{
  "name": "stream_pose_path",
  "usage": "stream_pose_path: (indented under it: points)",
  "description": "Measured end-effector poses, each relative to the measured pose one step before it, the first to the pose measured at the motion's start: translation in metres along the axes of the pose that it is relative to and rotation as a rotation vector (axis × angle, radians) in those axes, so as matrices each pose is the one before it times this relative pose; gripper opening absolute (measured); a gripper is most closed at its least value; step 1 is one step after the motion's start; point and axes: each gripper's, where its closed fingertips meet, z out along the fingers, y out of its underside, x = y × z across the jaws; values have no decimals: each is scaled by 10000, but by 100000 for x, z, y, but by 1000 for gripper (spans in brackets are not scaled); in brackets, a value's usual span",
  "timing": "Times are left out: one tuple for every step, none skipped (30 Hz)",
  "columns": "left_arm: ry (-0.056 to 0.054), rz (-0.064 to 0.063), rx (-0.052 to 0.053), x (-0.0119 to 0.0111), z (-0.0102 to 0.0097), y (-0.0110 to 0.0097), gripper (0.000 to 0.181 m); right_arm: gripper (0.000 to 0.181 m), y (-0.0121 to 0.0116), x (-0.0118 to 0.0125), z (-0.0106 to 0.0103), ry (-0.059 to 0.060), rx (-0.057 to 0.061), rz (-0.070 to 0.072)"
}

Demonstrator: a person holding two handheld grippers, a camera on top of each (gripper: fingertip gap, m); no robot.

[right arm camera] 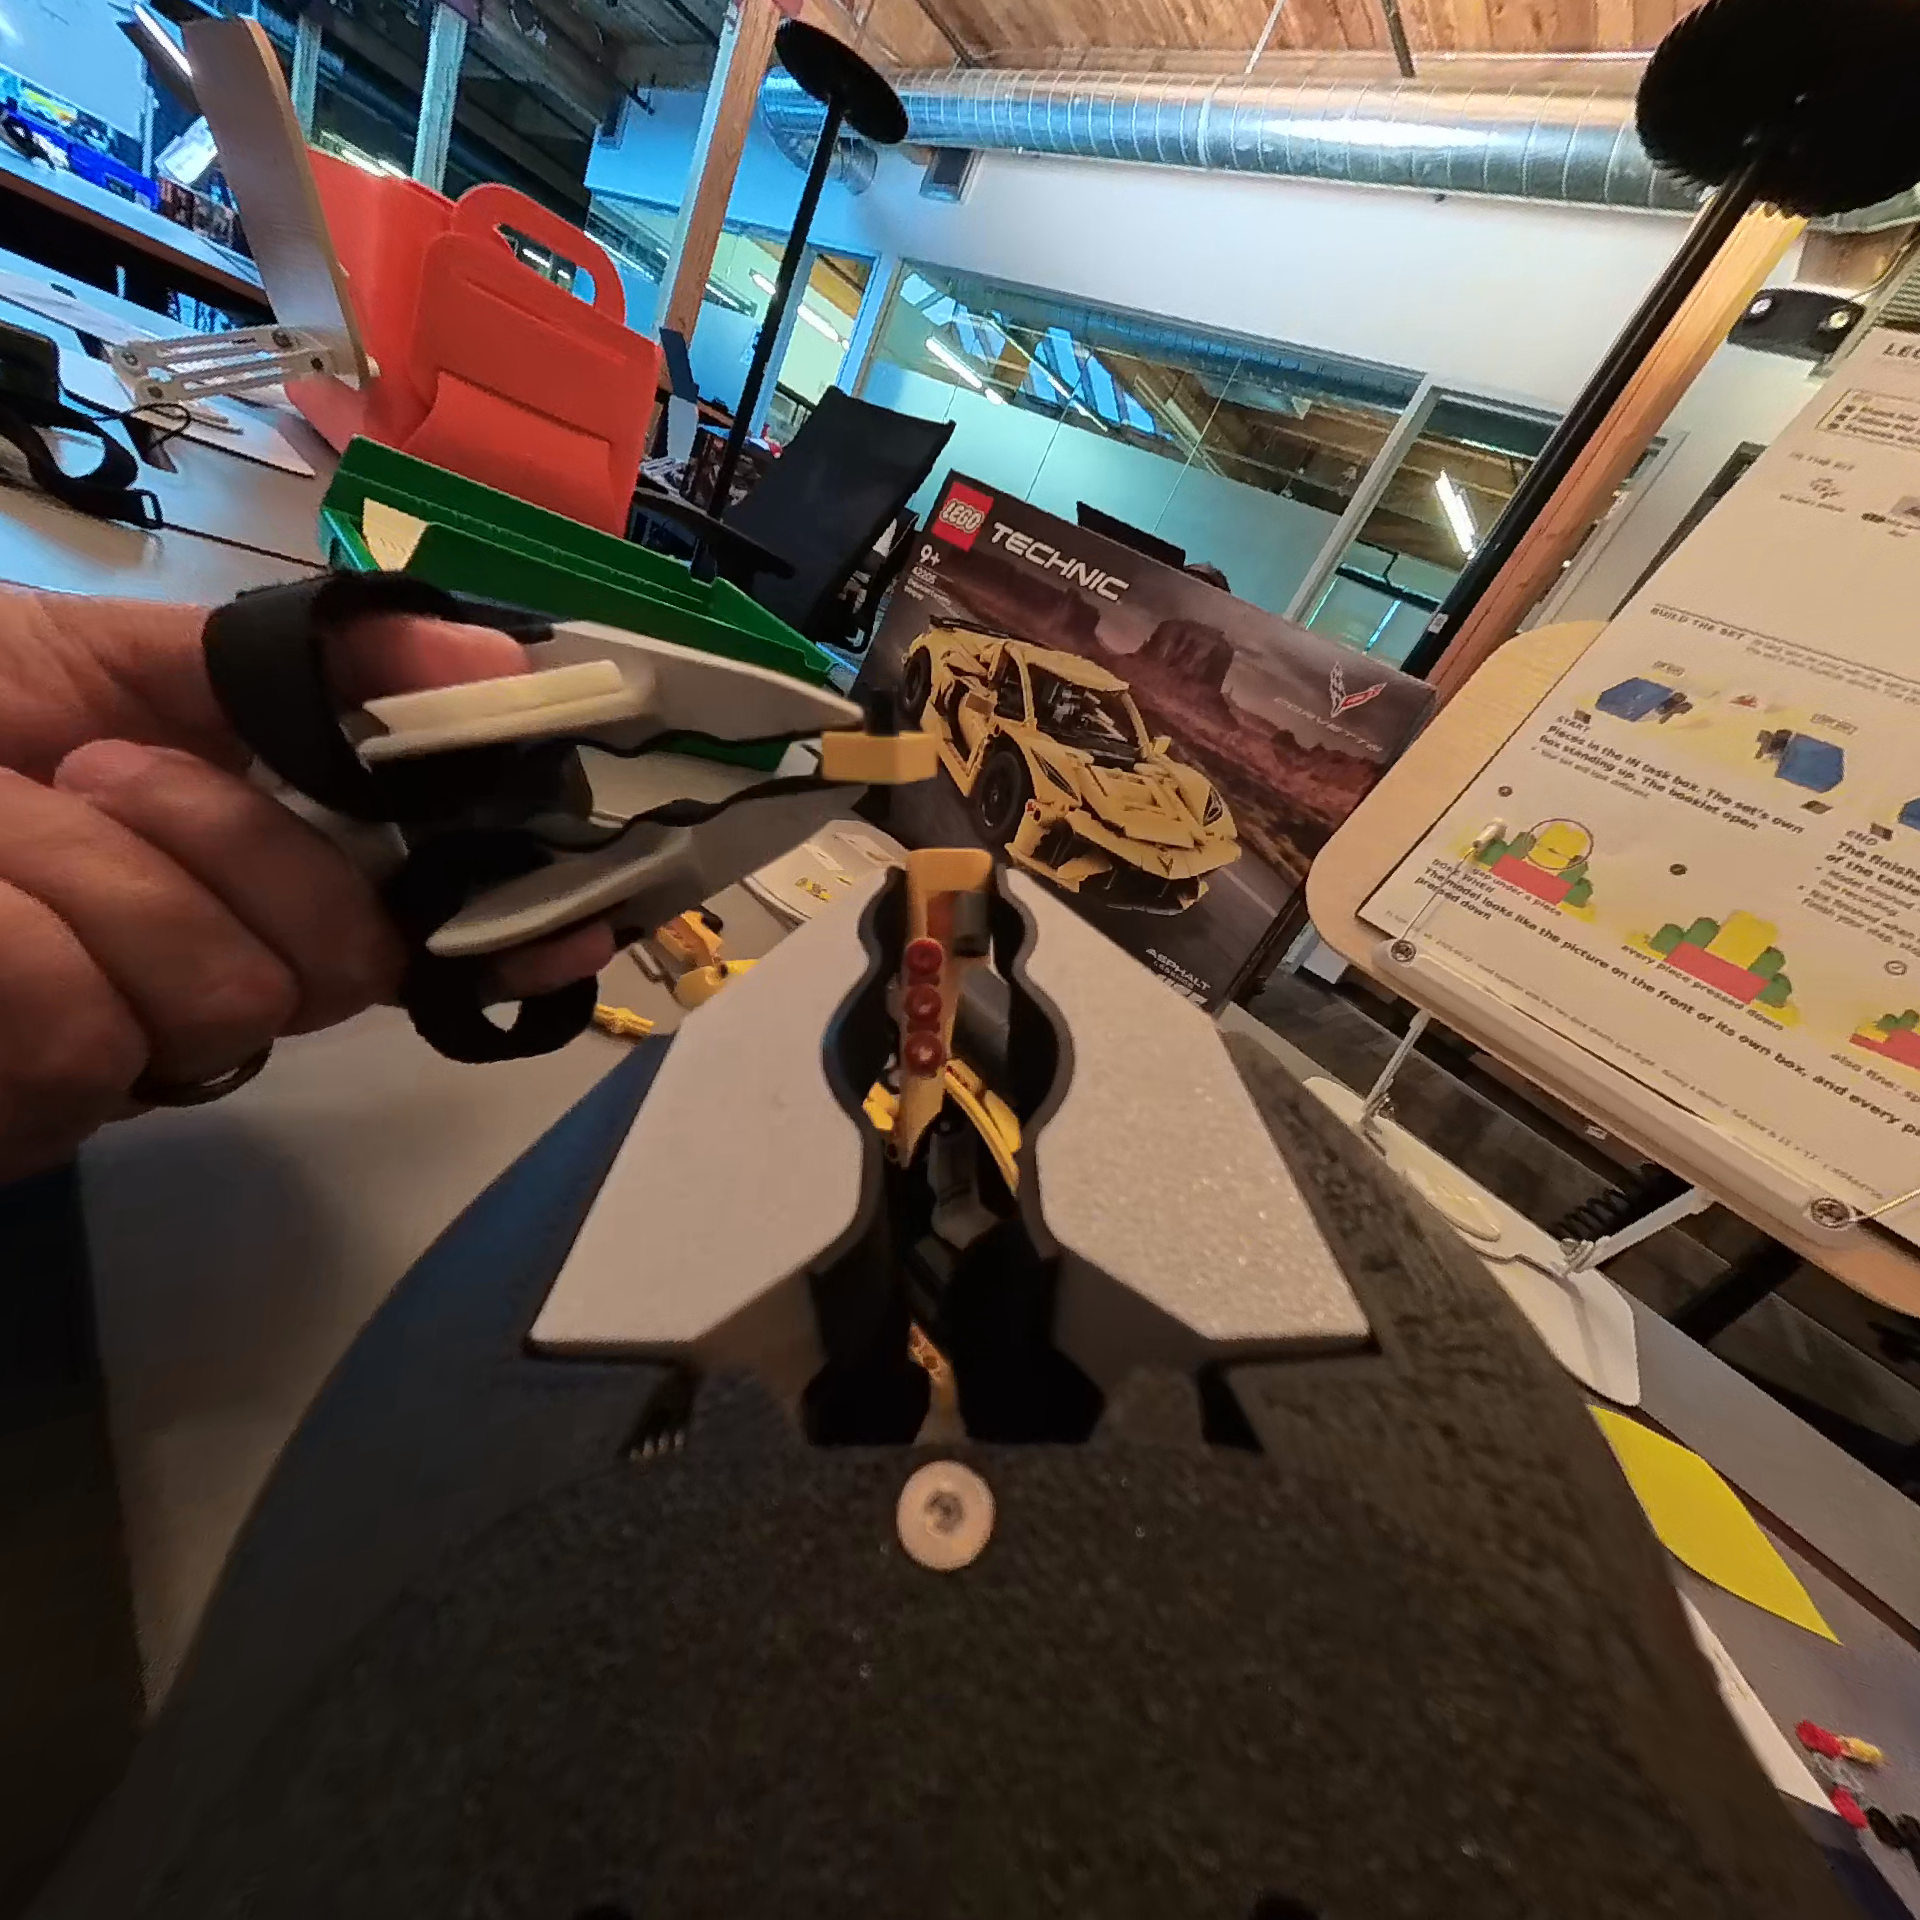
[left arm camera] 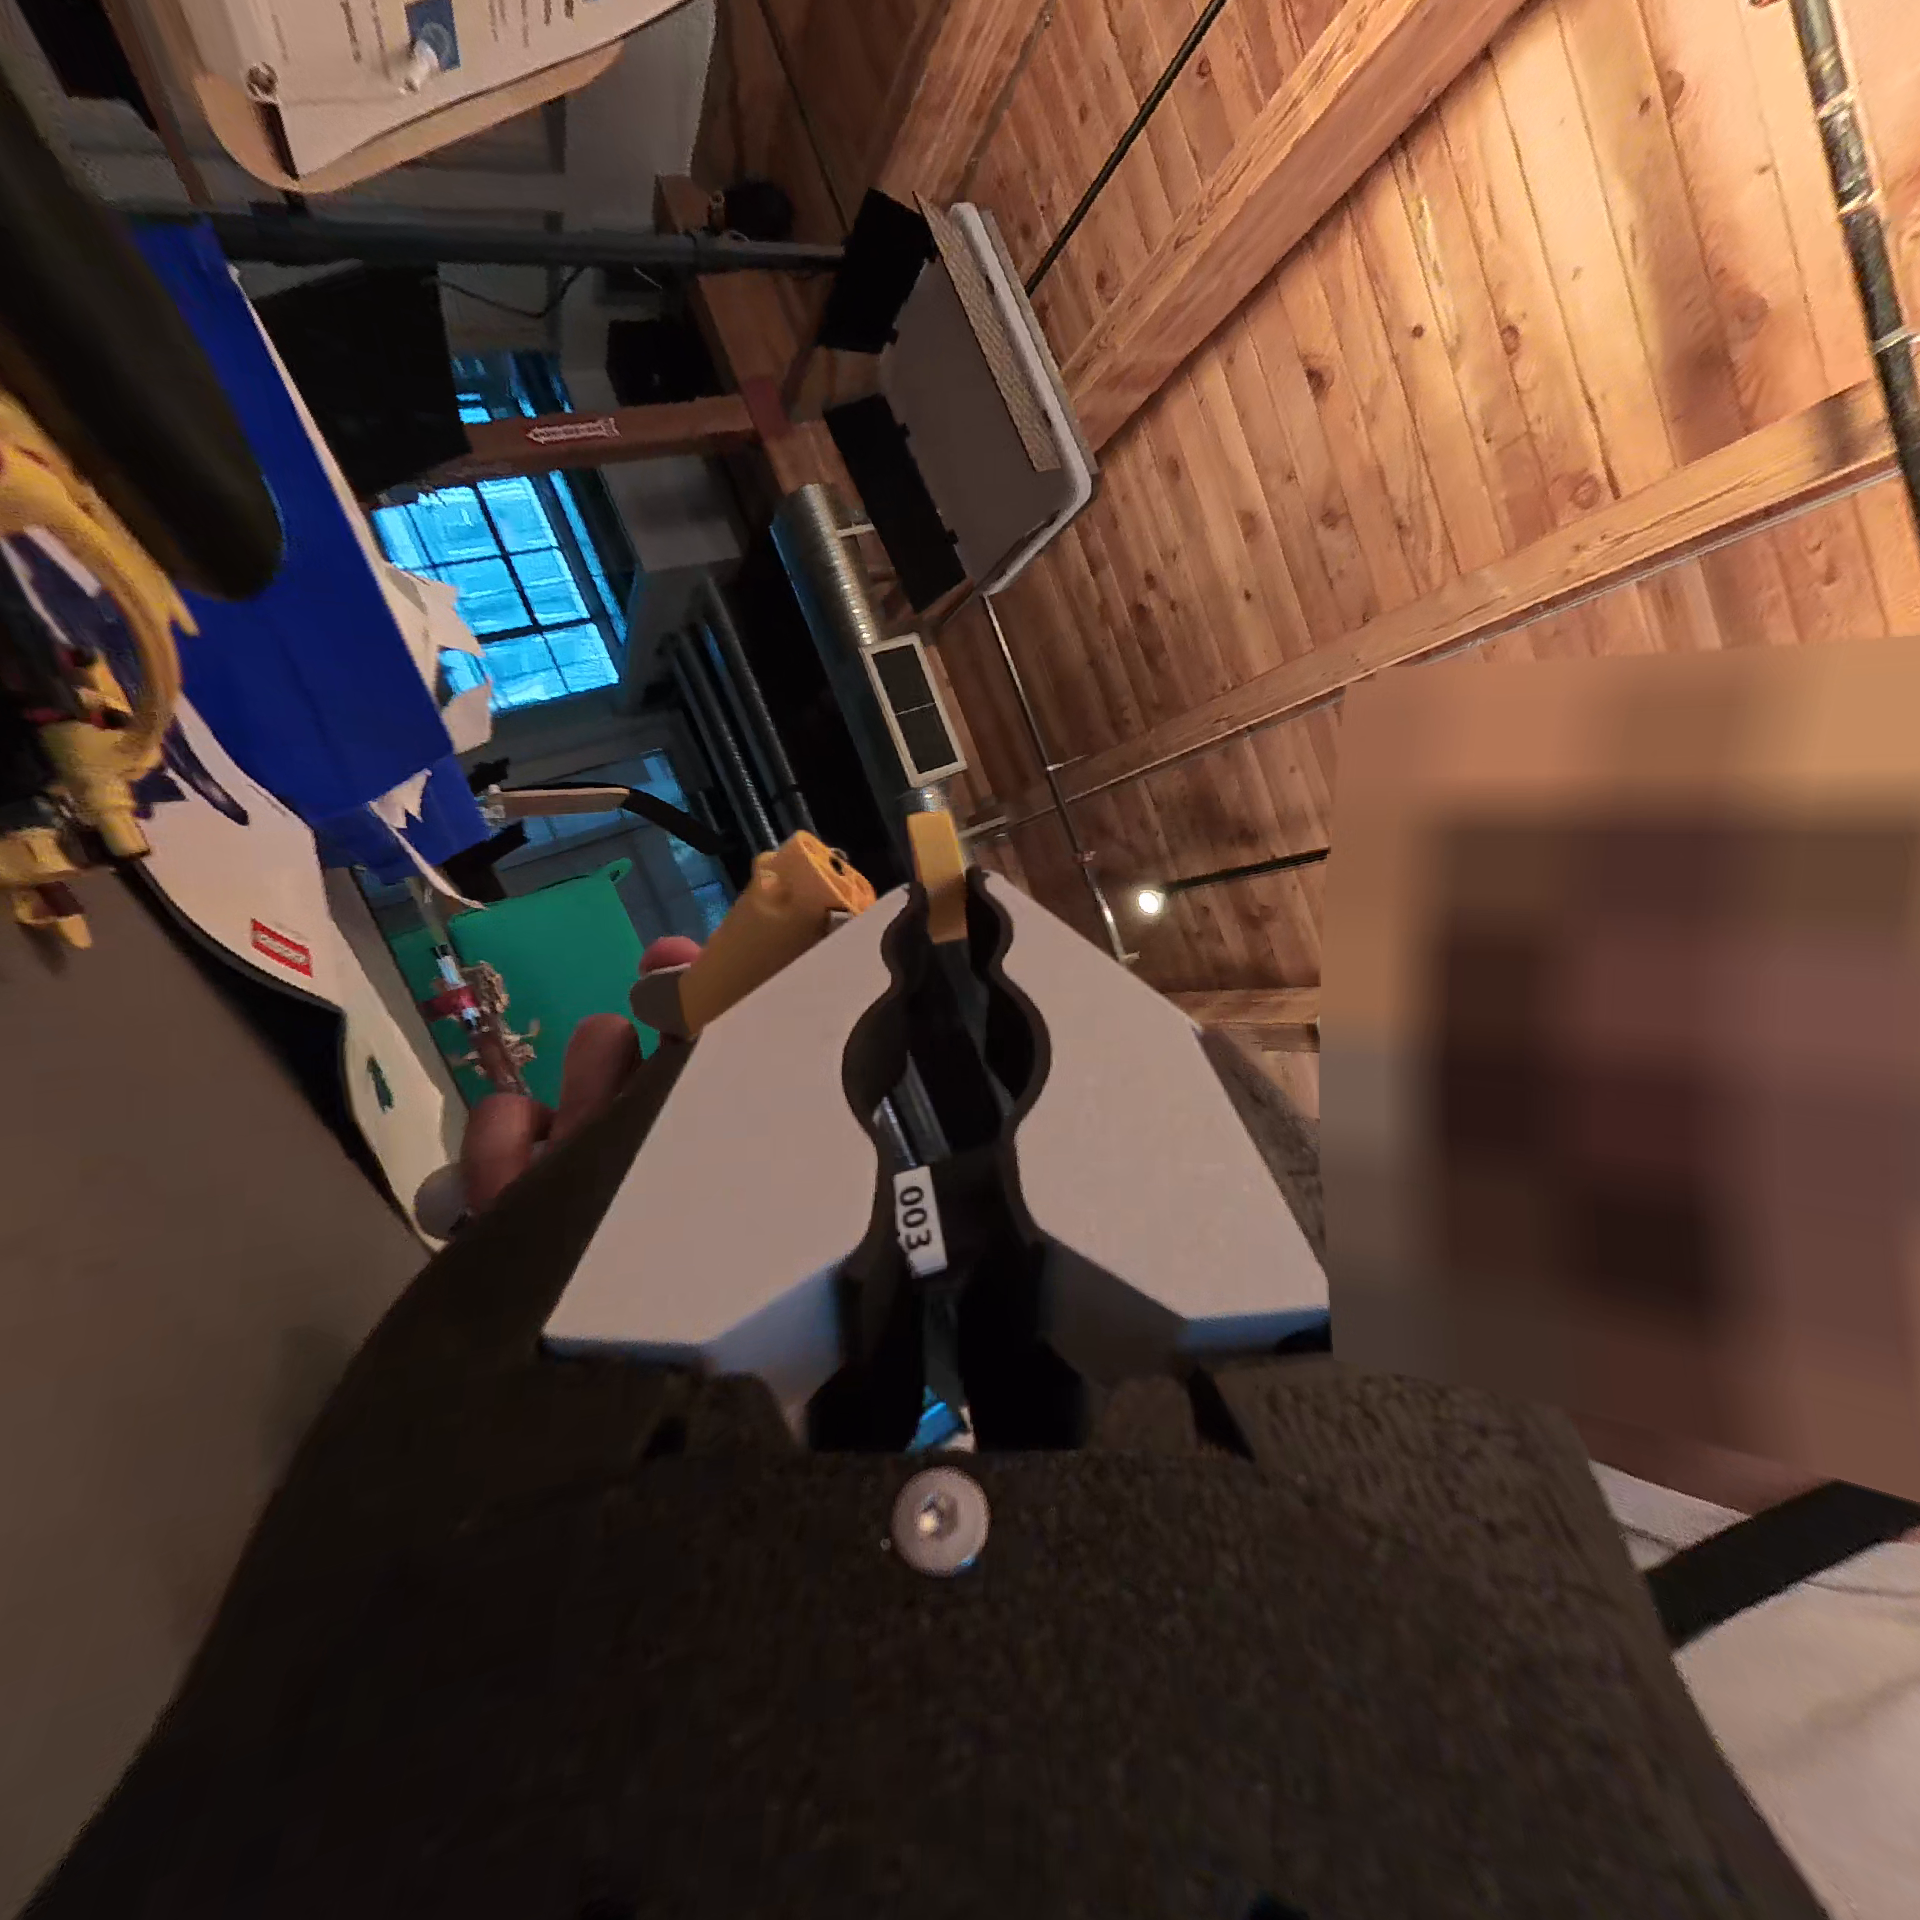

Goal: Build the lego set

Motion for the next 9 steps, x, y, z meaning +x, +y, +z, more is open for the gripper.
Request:
stream_pose_path:
  points:
    - [-82, 201, 21, -15, 108, -25, 7, 13, -211, 162, -116, 83, 117, 13]
    - [-3, 154, 38, 104, 96, -101, 7, 13, -224, 158, -114, 47, 132, 86]
    - [-1, 130, 79, 125, 67, -175, 7, 13, -147, 182, -108, 53, 85, 127]
    - [-18, 106, 59, 74, 68, -120, 7, 13, -125, 219, -85, 72, 71, 110]
    - [-40, 71, 3, 16, 88, -21, 7, 14, -111, 181, -74, 49, 71, 100]
    - [-44, 44, -8, -27, 103, 57, 7, 14, -84, 134, -71, 28, 54, 99]
    - [2, -4, 9, -1, 106, 86, 7, 13, -70, 67, -45, 4, 42, 85]
    - [21, -53, 13, -7, 106, 113, 7, 14, -38, 58, -47, 10, 24, 48]
    - [5, -73, 31, -67, 106, 97, 7, 13, -84, 28, -39, 17, 43, -2]
